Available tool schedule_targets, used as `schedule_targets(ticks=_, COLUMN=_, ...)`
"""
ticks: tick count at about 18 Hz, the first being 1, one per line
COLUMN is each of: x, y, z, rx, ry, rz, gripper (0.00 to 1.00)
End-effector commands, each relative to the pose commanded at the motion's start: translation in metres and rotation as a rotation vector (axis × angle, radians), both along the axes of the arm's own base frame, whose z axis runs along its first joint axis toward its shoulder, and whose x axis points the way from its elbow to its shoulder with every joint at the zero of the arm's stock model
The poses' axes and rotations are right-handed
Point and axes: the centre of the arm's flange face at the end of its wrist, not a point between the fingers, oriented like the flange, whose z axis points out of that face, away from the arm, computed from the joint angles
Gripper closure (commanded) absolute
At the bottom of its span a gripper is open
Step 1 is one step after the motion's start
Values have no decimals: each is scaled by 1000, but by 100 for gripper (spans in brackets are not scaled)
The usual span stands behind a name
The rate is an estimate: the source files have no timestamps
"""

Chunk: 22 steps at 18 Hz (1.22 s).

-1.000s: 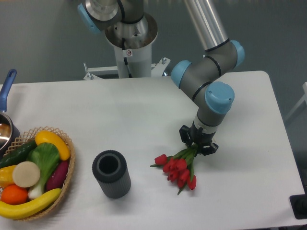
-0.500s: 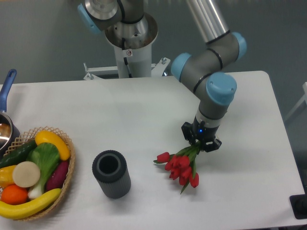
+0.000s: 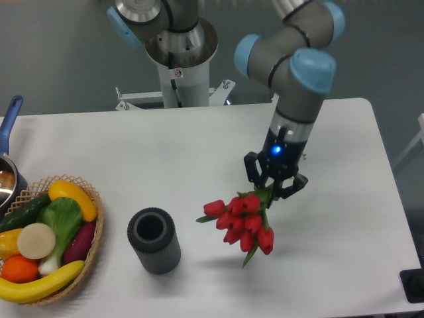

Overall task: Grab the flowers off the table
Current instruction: 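Lift the red tulip bunch up off the table by its stems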

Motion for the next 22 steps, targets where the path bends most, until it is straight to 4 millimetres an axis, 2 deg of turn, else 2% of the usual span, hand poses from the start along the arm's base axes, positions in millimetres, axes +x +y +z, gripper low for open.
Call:
schedule_targets(ticks=1, x=-1, y=-1, z=10, rx=54, ry=-28, rz=12, gripper=69)
schedule_targets(ticks=3, x=-17, y=-19, z=25, rx=152, ry=-85, rz=60, gripper=69)
schedule_targets(ticks=8, x=-18, y=-25, z=34, rx=233, ry=-115, rz=50, gripper=69)
schedule_targets(ticks=10, x=-20, y=-30, z=37, rx=237, ry=-110, rz=59, gripper=69)
schedule_targets(ticks=15, x=-20, y=-32, z=33, rx=254, ry=-128, rz=55, gripper=69)
schedule_targets(ticks=22, x=-22, y=-34, z=37, rx=306, ry=-144, rz=41, gripper=69)
